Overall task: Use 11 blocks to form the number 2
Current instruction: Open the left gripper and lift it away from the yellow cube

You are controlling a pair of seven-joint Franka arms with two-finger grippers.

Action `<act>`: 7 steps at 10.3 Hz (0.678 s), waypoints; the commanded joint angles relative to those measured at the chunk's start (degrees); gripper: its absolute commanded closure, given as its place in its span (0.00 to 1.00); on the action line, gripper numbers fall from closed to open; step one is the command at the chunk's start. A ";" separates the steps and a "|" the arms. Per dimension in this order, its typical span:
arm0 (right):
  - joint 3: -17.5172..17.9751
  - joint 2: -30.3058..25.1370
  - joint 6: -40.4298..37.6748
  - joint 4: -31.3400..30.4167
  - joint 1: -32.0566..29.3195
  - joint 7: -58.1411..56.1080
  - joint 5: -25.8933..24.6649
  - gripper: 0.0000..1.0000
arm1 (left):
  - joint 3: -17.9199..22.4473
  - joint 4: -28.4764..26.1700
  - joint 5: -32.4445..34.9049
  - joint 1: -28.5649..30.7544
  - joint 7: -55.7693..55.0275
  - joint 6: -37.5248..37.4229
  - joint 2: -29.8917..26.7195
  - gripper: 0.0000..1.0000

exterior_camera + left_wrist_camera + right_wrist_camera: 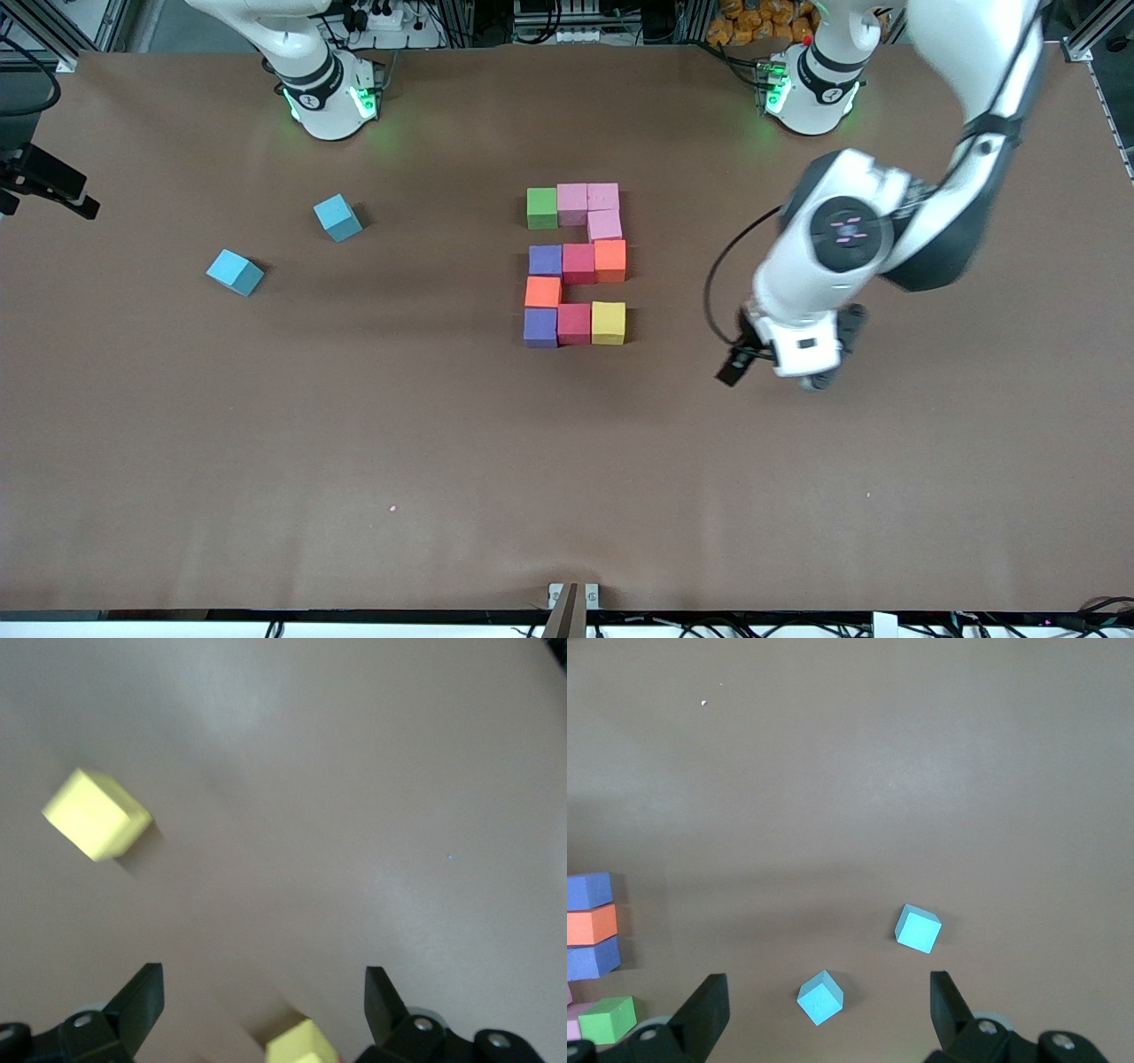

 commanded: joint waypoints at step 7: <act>0.67 0.87 -0.06 2.00 -1.04 0.13 0.19 0.00 | -0.21 0.85 -1.54 14.17 50.05 -16.02 -14.23 0.00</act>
